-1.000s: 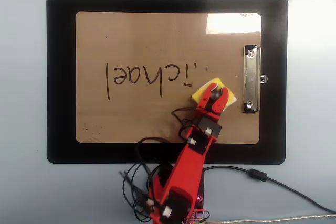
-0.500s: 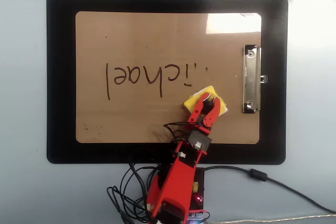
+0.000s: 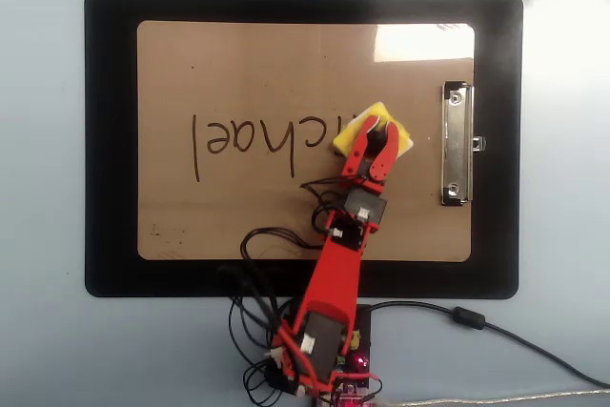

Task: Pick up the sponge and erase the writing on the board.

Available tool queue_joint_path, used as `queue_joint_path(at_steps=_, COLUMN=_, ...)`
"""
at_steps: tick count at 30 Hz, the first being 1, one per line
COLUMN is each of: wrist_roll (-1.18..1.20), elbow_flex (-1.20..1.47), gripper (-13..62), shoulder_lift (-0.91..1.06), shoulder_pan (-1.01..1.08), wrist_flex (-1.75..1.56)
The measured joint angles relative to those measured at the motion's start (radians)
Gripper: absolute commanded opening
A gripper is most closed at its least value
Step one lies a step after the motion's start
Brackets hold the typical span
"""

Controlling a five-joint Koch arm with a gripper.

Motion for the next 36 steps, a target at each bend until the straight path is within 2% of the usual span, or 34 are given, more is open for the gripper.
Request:
queue_joint_path(at_steps=4, wrist_roll=-0.002, elbow_flex=0.291, gripper=-8.0, shoulder_lift=0.307, shoulder_pan=0.000, wrist_flex=0.038)
queue_joint_path(at_steps=7, wrist_roll=0.000, elbow_flex=0.273, gripper=-8.0, shoulder_lift=0.350, shoulder_pan=-0.011, wrist_flex=0.121)
queue_joint_path(at_steps=10, wrist_roll=0.002, elbow_flex=0.066, gripper=-8.1, shoulder_lift=0.212, shoulder_pan=-0.014, wrist_flex=0.183)
queue_joint_path(at_steps=13, wrist_roll=-0.002, elbow_flex=-0.236, gripper=-8.0, shoulder_lift=-0.038, shoulder_pan=-0.029, wrist_flex=0.176)
queue_joint_path(at_steps=16, wrist_roll=-0.003, elbow_flex=-0.360, gripper=-8.0, shoulder_lift=-0.179, shoulder_pan=-0.069, wrist_flex=0.175)
queue_joint_path(at_steps=18, wrist_roll=-0.003, elbow_flex=-0.376, gripper=-8.0, shoulder_lift=-0.176, shoulder_pan=-0.092, wrist_flex=0.190)
queue_joint_path(at_steps=21, wrist_roll=-0.003, elbow_flex=-0.239, gripper=-8.0, shoulder_lift=-0.031, shoulder_pan=-0.100, wrist_flex=0.247)
queue_joint_path(at_steps=26, wrist_roll=0.020, elbow_flex=0.012, gripper=-8.0, shoulder_lift=0.364, shoulder_pan=-0.104, wrist_flex=0.571)
queue_joint_path(at_steps=28, wrist_roll=0.041, elbow_flex=0.014, gripper=-8.0, shoulder_lift=0.399, shoulder_pan=-0.106, wrist_flex=0.629)
queue_joint_path(at_steps=30, wrist_roll=0.051, elbow_flex=-0.003, gripper=-8.1, shoulder_lift=0.362, shoulder_pan=-0.110, wrist_flex=0.634)
queue_joint_path(at_steps=36, wrist_roll=0.049, elbow_flex=-0.472, gripper=-8.1, shoulder_lift=-0.071, shoulder_pan=-0.204, wrist_flex=0.554)
